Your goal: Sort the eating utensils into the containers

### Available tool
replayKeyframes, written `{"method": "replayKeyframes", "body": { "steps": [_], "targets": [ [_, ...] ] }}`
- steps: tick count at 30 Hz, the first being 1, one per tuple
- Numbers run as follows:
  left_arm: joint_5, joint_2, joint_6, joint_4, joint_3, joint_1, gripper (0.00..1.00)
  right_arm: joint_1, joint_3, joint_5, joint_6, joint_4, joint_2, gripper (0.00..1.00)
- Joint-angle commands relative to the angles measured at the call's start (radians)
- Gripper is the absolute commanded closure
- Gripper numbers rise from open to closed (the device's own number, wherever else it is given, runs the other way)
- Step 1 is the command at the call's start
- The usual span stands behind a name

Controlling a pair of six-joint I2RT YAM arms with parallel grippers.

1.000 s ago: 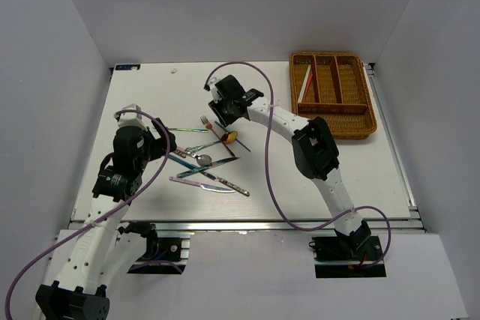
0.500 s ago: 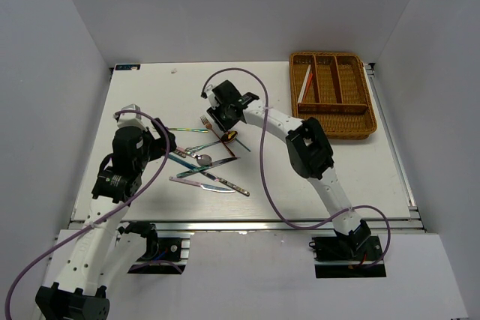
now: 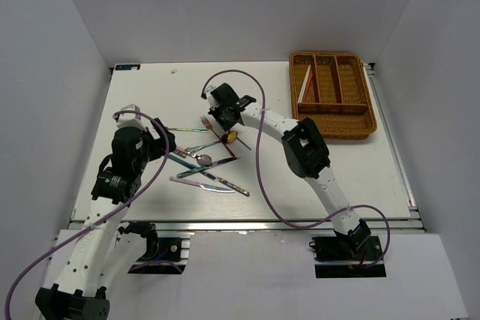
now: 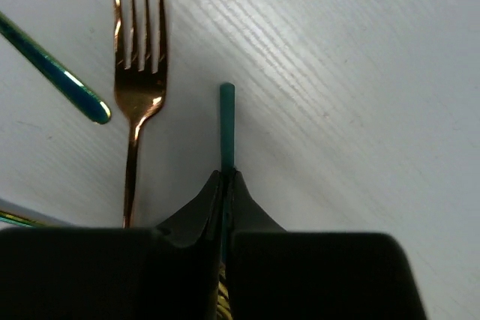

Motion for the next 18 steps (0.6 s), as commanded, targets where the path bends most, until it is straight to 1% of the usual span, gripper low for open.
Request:
{"method": "replayKeyframes", "body": {
  "steps": [1, 4, 8, 9, 11, 12, 14, 17, 18],
  "targets": [
    [0.011, -0.013, 0.01, 0.015, -0.011, -0.005, 0.02, -0.046, -0.019, 0.076, 0.044, 0.054, -0.052, 1.0],
    [0.011, -0.014, 0.01, 0.015, -0.011, -0.005, 0.02, -0.102, -0.036, 0.11, 0.088, 0.14, -0.128, 1.0],
    [0.012, -0.007, 0.01, 0.014, -0.011, -0.005, 0.02, -0.202, -0.055, 0.074, 0.168, 0.315, -0.241, 1.0],
    [0.009, -0.005, 0.01, 0.012, -0.011, -0.005, 0.02, -0.243, -0.067, 0.085, 0.209, 0.338, -0.263, 1.0],
    [0.006, -0.008, 0.01, 0.012, -0.011, -0.005, 0.02, -0.283, -0.081, 0.123, 0.245, 0.375, -0.324, 1.0],
    [0.005, -0.01, 0.01, 0.012, -0.011, -0.005, 0.02, -0.32, -0.104, 0.163, 0.254, 0.414, -0.339, 1.0],
    [0.005, -0.011, 0.01, 0.012, -0.013, -0.005, 0.02, -0.354, -0.127, 0.218, 0.253, 0.455, -0.375, 1.0],
    [0.009, -0.007, 0.01, 0.014, -0.013, -0.005, 0.02, -0.414, -0.139, 0.26, 0.216, 0.485, -0.36, 1.0],
    [0.009, -0.007, 0.01, 0.014, -0.013, -0.007, 0.02, -0.437, -0.18, 0.261, 0.202, 0.557, -0.36, 1.0]
  ]
}}
